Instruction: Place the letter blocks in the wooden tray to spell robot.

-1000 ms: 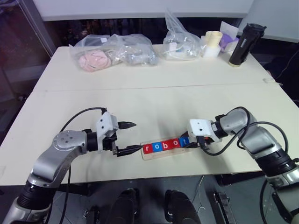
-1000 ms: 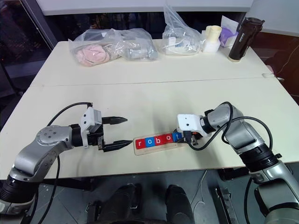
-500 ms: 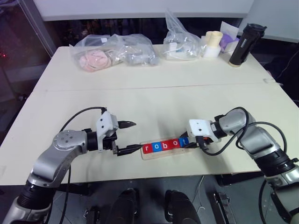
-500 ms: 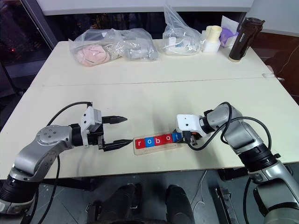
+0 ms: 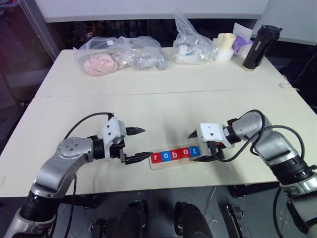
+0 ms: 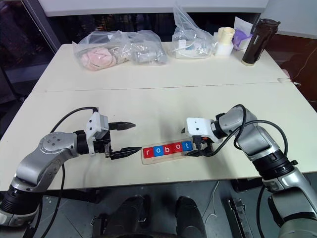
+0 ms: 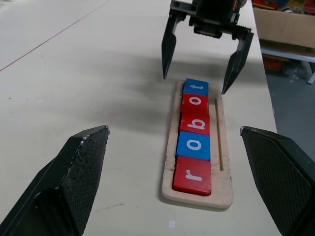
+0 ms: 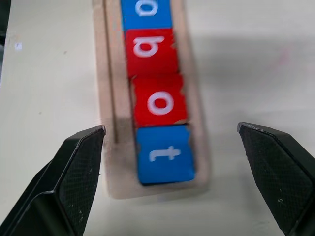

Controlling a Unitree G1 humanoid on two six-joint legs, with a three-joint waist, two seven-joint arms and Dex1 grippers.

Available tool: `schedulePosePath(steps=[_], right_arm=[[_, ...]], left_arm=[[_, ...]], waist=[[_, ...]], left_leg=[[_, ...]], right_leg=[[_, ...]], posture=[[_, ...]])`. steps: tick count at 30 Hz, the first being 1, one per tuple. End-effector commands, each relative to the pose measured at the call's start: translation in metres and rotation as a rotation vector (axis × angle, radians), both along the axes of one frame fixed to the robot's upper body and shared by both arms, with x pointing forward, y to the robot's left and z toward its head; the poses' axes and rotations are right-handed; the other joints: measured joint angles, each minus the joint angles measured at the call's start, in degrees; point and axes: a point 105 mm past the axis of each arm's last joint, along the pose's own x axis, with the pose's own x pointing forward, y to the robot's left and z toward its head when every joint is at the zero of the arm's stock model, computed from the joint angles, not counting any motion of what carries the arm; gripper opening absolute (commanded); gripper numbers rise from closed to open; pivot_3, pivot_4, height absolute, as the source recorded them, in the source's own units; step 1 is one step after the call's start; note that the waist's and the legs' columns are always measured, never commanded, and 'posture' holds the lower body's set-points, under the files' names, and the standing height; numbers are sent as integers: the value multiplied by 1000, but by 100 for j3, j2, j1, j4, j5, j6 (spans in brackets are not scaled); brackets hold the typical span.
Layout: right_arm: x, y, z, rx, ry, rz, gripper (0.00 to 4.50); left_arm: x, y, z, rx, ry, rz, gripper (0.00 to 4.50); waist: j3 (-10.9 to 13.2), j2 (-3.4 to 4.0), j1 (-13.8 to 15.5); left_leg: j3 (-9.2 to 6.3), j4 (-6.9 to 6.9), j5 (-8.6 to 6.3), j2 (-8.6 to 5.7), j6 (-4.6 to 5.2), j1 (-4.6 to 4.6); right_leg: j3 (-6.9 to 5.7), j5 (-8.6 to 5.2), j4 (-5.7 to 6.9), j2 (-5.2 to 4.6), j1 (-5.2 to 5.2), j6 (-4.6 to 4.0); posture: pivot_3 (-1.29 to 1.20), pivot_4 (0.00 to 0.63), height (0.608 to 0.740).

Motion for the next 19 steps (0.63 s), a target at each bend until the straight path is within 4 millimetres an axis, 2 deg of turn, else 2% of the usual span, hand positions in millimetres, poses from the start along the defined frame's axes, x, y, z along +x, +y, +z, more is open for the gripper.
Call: schedulePosePath(steps=[1,7,11,19], right_arm=[[2,-4,28,55,-96,-38,4413],[-1,-26,35,123,-157,-232,4413],[-11,-43,35,149,-171,-350,4413],[-26,-59,30,194,-191,-550,4413]], left_arm=[[0,1,9,-22,-12,25,4500],[-6,10,5,-9,47,48,4500],[-9,14,6,-16,66,64,4500],[-14,20,3,-7,86,91,4500]], waist=[[0,0,1],[-1,-2,-1],[-3,1,4],[-3,1,-4]], left_leg=[[0,1,0,-1,0,0],[0,-3,0,0,0,0],[-1,0,0,1,-1,1],[0,-2,-1,2,-1,4]], right_leg=[[0,0,0,-1,0,0],[1,0,-1,-7,1,0],[2,0,0,-10,1,-1],[8,0,-1,-12,4,-2]], posture=[[0,150,738],[0,150,738],[0,150,738],[0,150,738]])
